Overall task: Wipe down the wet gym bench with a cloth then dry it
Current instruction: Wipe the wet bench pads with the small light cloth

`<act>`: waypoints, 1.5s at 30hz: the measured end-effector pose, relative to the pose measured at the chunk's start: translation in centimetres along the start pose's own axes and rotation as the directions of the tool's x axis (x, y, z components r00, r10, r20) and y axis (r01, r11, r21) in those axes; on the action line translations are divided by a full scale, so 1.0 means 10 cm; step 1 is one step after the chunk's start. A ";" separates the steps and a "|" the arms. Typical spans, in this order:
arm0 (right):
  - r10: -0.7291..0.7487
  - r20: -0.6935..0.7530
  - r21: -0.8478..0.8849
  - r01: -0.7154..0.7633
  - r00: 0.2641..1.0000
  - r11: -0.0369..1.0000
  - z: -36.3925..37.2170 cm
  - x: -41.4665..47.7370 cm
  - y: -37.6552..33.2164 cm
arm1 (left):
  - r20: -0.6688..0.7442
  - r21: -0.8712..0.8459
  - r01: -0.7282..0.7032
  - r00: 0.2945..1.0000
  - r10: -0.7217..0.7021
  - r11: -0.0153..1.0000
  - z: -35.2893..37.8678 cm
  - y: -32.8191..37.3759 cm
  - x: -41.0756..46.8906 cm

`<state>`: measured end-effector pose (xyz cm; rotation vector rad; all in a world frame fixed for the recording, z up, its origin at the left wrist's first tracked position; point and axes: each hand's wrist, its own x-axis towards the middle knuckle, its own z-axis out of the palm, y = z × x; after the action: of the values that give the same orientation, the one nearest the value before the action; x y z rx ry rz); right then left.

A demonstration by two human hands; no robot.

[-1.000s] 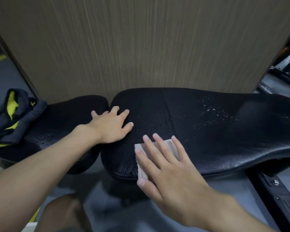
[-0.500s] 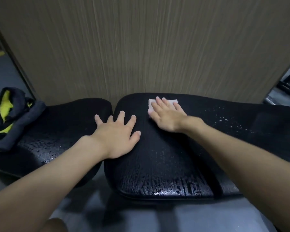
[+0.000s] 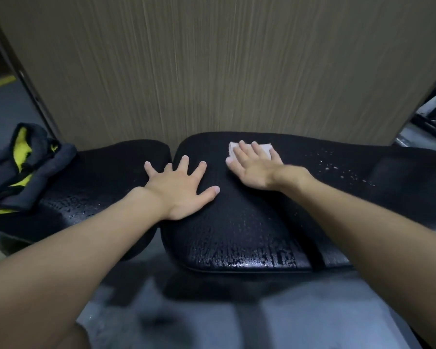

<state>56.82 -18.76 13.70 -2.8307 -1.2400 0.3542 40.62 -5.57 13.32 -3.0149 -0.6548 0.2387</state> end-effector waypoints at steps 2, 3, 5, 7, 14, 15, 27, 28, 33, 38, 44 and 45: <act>-0.052 0.005 -0.015 0.052 0.999 0.999 0.06 -0.39 -0.06 | -0.008 -0.010 0.004 1.000 -0.004 1.000 0.00 -0.01 -0.01; -0.078 0.003 -0.024 0.078 0.997 0.997 0.10 -0.59 -0.08 | -0.006 -0.015 0.005 1.000 -0.005 1.000 -0.01 -0.01 -0.01; -0.123 -0.007 -0.033 0.123 0.992 0.992 0.19 -0.96 -0.11 | 0.001 -0.037 0.012 1.000 -0.012 0.999 -0.01 0.00 -0.03; -0.152 -0.012 -0.039 0.152 0.988 0.988 0.25 -1.30 -0.12 | -0.012 -0.053 0.011 1.000 -0.012 0.999 0.00 0.00 -0.05; -0.204 -0.030 -0.102 0.200 0.979 0.974 0.34 -1.98 -0.10 | -0.122 -0.226 -0.173 0.981 0.148 0.959 -0.05 0.28 0.05; -0.203 -0.051 -0.101 0.197 0.978 0.975 0.35 -1.99 -0.10 | -0.103 -0.213 -0.172 0.983 0.153 0.962 -0.04 0.34 0.07; -0.038 -0.009 -0.009 0.038 0.999 0.999 0.10 -0.64 0.22 | -0.105 -0.134 -0.157 0.984 0.144 0.978 0.08 0.39 0.14; -0.018 -0.010 0.003 0.018 1.000 1.000 0.06 -0.47 0.27 | -0.105 -0.132 -0.157 0.984 0.144 0.979 0.08 0.39 0.14; 0.082 -0.005 0.042 -0.082 0.997 0.996 -0.13 0.35 0.46 | -0.108 -0.131 -0.160 0.983 0.146 0.978 0.10 0.38 0.16; 0.131 0.011 0.046 -0.132 0.991 0.990 -0.23 0.65 0.55 | -0.103 -0.118 -0.154 0.984 0.142 0.981 0.10 0.37 0.16; 0.075 -0.002 0.017 -0.075 0.997 0.997 -0.06 0.19 0.45 | -0.094 -0.127 -0.146 0.986 0.135 0.981 0.09 0.38 0.15; 0.055 -0.006 0.011 -0.055 0.998 0.998 -0.02 0.02 0.42 | -0.097 -0.132 -0.146 0.986 0.134 0.980 0.09 0.38 0.14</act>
<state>60.01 -21.42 13.38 -2.8591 -1.1576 0.3521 43.34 -8.43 11.95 -3.1875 -0.4711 0.0677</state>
